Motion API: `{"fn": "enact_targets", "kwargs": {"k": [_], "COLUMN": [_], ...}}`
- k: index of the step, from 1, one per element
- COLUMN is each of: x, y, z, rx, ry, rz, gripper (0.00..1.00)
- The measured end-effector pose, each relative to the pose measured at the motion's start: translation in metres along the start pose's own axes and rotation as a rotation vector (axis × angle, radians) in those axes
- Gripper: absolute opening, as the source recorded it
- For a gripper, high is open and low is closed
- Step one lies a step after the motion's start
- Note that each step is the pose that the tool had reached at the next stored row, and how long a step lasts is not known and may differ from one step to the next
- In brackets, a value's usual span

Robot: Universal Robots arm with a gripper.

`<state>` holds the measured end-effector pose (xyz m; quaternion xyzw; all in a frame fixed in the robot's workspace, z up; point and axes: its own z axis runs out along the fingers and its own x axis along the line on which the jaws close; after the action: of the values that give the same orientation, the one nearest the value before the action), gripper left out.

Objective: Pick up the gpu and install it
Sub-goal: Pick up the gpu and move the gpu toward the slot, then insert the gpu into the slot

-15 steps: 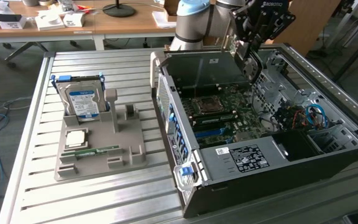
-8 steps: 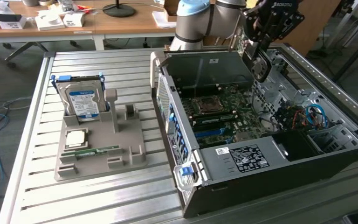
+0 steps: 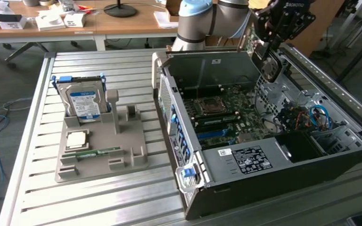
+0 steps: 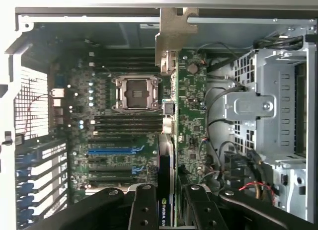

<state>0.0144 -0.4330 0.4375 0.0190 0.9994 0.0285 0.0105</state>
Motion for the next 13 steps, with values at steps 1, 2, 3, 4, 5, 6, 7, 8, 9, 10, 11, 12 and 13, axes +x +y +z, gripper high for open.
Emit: {"fn": "enact_targets", "kwargs": {"k": [1,2,3,4,5,6,7,8,9,10,11,12,13], "x": [-0.0022,-0.0045,-0.0066,-0.0086,-0.0102,-0.011,-0.011,-0.011,-0.011,-0.011,-0.0111,-0.0111,-0.0111], "y": [0.0001,0.0002,0.0002,0.0003,0.0004,0.0004,0.0004,0.0004,0.0004,0.0004,0.0004,0.0004,0.0004], "z": [0.0,0.0,0.0001,0.0002,0.0002,0.0002,0.0002,0.0002,0.0002,0.0002,0.0002,0.0002,0.0002], "rx": [0.0,0.0,-0.0001,-0.0001,-0.0001,-0.0001,-0.0001,-0.0001,-0.0001,-0.0001,-0.0001,-0.0001,-0.0001], "ry": [0.0,0.0001,0.0001,0.0001,0.0001,0.0002,0.0001,0.0002,0.0001,0.0001,0.0001,0.0001,0.0001], "rz": [0.0,-0.001,-0.001,-0.001,-0.001,-0.002,-0.001,-0.001,-0.001,-0.001,-0.001,-0.001,-0.001], "gripper": [0.26,0.26,0.26,0.26,0.26,0.26,0.26,0.26,0.26,0.26,0.26,0.26,0.26]}}
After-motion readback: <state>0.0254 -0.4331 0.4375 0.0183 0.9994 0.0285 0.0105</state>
